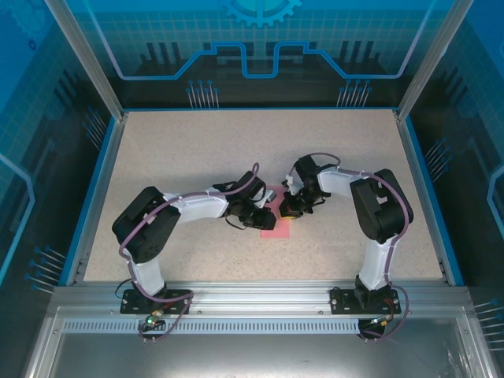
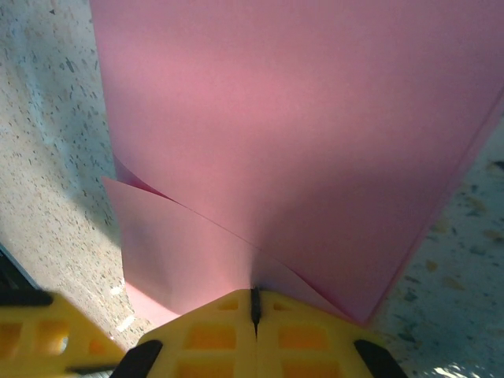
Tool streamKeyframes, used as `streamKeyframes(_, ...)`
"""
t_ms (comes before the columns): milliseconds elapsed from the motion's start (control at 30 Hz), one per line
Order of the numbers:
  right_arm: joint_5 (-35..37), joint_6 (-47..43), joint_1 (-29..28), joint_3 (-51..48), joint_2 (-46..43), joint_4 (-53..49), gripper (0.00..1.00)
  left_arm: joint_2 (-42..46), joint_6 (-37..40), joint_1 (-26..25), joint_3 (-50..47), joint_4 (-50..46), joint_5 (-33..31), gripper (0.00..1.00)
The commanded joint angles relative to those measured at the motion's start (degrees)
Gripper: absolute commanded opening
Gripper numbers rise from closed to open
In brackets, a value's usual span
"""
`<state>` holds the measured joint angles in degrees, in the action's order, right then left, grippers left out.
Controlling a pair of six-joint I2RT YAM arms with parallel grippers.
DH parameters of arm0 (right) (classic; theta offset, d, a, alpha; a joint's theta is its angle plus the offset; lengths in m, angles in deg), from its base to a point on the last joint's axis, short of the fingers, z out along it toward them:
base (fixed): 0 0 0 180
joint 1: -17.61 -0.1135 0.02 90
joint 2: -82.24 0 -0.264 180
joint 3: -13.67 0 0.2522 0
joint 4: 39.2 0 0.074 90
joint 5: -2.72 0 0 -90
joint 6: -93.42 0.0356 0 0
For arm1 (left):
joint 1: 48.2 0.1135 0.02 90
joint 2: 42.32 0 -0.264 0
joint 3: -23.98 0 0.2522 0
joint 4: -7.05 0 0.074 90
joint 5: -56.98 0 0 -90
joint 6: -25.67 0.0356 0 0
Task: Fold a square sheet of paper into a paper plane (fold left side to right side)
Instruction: Fold the triangle a second time at the center of the table.
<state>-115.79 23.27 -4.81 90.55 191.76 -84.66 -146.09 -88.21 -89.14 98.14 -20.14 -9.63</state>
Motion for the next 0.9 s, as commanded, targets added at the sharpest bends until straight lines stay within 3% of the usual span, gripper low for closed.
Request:
streamKeyframes(0,3.06,-0.70,0.10,0.35,1.33,-2.31,0.00,-0.45,1.05,-0.25,2.88,-1.14,4.40,0.21)
streamKeyframes(433,3.37,-1.03,0.13,0.08,1.14,-2.74,0.00,-8.07,2.42,0.16,5.67,-1.38,4.00,0.16)
streamKeyframes(867,4.78,-1.22,0.35,0.44,1.89,-3.82,0.00,-4.05,2.16,1.80,-2.43,-1.42,4.92,0.15)
